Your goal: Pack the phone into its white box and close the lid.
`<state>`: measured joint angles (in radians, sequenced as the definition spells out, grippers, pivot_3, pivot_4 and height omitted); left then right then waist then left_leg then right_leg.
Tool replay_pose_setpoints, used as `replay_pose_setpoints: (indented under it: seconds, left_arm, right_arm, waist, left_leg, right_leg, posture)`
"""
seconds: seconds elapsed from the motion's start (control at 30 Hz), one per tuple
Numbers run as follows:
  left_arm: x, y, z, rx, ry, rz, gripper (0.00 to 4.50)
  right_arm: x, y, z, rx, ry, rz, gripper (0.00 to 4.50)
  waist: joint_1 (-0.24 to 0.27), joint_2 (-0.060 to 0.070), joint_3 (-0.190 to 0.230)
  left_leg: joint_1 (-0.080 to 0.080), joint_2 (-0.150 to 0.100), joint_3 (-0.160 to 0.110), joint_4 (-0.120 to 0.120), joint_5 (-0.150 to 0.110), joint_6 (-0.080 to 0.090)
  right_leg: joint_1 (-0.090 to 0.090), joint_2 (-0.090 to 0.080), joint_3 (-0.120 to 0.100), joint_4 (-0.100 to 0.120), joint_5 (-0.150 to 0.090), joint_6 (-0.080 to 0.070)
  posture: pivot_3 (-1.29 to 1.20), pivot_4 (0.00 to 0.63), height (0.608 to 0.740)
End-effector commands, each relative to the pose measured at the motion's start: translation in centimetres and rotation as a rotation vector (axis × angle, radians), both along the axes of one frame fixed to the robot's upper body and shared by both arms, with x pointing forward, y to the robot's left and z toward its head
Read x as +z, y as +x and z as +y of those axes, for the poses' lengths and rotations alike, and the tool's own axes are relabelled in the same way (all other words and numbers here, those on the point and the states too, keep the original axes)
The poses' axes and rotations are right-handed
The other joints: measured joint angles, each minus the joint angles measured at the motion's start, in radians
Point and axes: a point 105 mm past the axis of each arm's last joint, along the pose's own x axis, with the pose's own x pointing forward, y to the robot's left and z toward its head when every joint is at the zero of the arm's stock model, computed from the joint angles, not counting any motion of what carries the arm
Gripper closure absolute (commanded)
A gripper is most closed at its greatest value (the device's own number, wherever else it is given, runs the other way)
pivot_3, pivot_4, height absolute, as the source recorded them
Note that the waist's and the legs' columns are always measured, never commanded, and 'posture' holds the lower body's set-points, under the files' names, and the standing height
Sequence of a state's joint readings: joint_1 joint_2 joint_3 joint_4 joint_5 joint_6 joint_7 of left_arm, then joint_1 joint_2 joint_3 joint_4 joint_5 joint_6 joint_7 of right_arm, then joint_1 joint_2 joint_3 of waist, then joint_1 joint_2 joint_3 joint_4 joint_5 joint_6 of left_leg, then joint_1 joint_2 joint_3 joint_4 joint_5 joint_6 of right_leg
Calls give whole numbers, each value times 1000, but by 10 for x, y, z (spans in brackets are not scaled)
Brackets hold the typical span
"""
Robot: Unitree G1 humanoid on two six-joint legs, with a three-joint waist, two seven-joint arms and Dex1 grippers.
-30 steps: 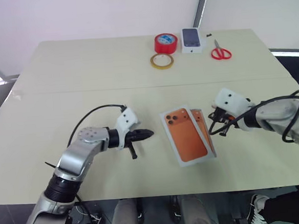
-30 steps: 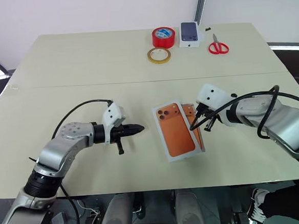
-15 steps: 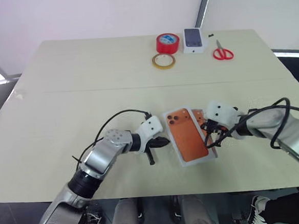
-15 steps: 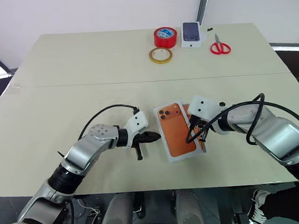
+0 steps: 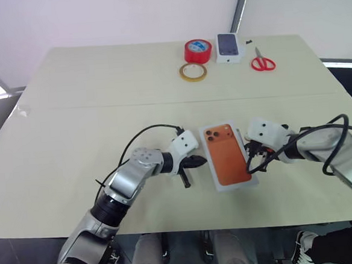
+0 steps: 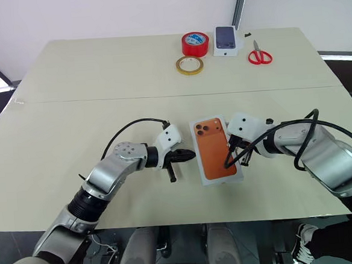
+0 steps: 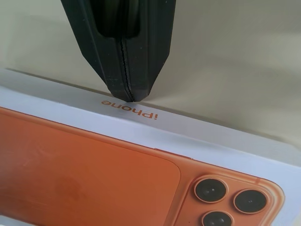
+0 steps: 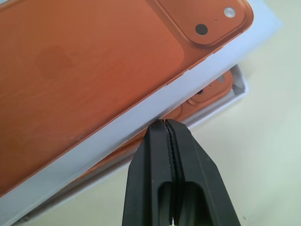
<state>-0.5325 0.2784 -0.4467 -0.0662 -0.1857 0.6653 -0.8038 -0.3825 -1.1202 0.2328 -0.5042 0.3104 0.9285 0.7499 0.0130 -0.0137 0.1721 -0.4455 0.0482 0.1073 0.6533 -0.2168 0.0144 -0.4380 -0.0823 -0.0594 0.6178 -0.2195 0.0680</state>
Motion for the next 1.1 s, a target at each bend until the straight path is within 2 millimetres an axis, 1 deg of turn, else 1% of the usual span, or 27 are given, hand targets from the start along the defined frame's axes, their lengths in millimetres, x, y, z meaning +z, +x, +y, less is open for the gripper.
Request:
replay_pose_setpoints:
  seconds: [0.03, 0.37, 0.6, 1.1]
  left_arm:
    - [23, 5, -12, -28, -52, -80, 4500]
    - [24, 7, -18, -39, -62, -79, 4500]
    - [22, 6, -19, -50, -51, -75, 4500]
    - [13, 2, -18, -61, -22, -61, 4500]
  right_arm:
    - [7, 0, 3, 24, 6, -29, 4476]
    - [-2, 0, -6, -8, -3, -14, 4476]
    - [-6, 0, -9, -23, -5, -10, 4476]
    - [-7, 6, -17, -57, -16, -23, 4476]
  waist:
    - [0, 0, 0]
    - [0, 0, 0]
    - [0, 0, 0]
    - [0, 0, 0]
  left_leg:
    - [0, 0, 0, 0, 0, 0]
    - [0, 0, 0, 1, 0, 0]
    - [0, 0, 0, 1, 0, 0]
    - [0, -1, 0, 1, 0, 0]
  right_leg:
    - [0, 0, 0, 0, 0, 0]
    - [1, 0, 0, 1, 0, 0]
    - [1, 0, 0, 1, 0, 0]
    - [1, 0, 0, 1, 0, 0]
  posture:
    - [0, 150, 740]
    - [0, 150, 740]
    - [0, 150, 740]
    - [0, 150, 740]
